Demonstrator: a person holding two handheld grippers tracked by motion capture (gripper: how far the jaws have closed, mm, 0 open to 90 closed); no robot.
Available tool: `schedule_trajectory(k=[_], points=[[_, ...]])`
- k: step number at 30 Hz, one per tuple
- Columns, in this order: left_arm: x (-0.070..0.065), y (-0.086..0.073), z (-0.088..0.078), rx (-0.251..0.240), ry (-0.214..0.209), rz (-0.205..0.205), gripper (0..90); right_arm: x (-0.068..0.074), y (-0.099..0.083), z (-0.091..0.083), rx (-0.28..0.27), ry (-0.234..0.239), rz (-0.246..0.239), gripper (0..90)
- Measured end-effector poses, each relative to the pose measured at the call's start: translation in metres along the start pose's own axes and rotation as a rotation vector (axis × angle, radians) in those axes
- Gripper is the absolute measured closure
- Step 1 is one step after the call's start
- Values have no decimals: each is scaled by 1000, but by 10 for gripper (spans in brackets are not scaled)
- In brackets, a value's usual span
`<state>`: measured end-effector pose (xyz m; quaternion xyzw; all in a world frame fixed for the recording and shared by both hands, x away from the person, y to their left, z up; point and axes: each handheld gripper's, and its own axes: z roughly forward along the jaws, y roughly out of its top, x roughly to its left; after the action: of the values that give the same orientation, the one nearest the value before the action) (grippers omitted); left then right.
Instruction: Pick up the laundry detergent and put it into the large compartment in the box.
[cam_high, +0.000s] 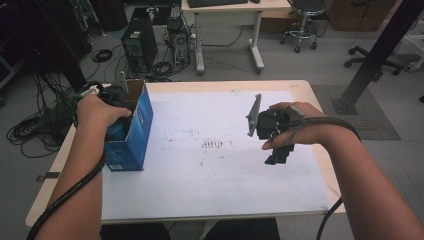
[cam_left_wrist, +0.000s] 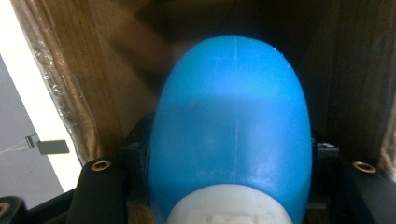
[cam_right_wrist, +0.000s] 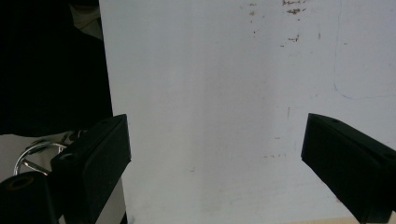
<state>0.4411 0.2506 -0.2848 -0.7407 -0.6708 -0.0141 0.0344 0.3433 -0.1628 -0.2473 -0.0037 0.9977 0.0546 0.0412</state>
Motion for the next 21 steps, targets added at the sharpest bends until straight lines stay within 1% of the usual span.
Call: schedule_trajectory(k=[13, 21], points=[[0, -1, 2, -20, 1, -1, 373, 2, -1, -2, -2, -4, 2, 81], [-1, -2, 1, -22, 2, 1, 372, 4, -3, -2, -1, -4, 9, 81]])
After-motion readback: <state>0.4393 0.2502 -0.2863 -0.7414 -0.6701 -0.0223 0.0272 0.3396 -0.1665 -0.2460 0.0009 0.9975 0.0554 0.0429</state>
